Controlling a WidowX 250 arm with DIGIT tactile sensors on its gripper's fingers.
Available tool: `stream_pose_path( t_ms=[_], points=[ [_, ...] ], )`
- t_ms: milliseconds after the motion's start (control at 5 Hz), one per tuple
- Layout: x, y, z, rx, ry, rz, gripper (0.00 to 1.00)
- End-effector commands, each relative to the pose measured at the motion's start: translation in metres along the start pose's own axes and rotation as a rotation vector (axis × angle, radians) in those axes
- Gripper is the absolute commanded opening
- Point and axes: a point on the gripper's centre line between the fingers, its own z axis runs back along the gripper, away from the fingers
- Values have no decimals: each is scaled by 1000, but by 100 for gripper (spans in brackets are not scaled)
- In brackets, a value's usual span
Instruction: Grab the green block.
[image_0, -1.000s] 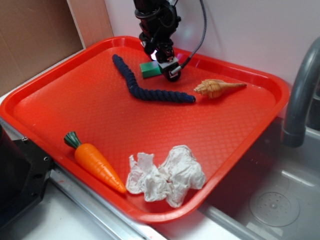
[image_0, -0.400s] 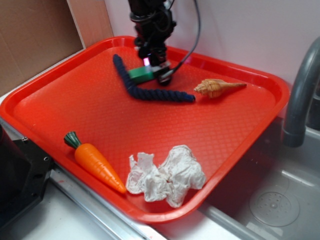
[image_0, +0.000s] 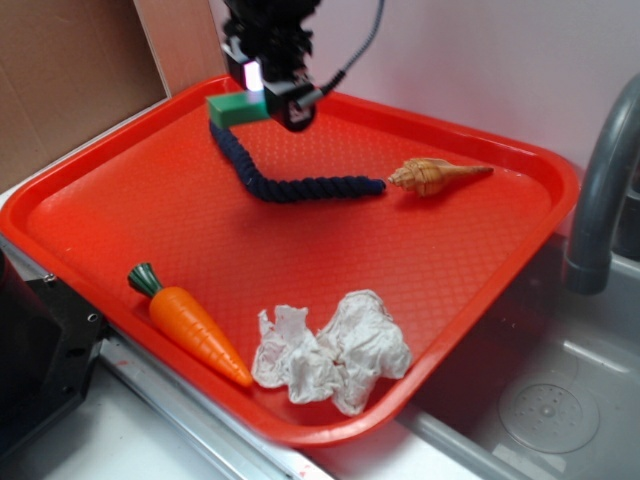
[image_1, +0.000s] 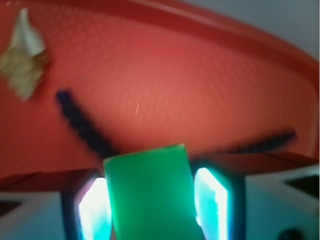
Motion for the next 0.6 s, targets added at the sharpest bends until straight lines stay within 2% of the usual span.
stream_pose_path(
  t_ms=[0,200,400],
  points=[
    [-41,-12,63,-52,-4,192,0],
    [-59,-22,73,-39,-25,268,0],
    [-53,-18,77,-32,-30,288,0]
  ],
)
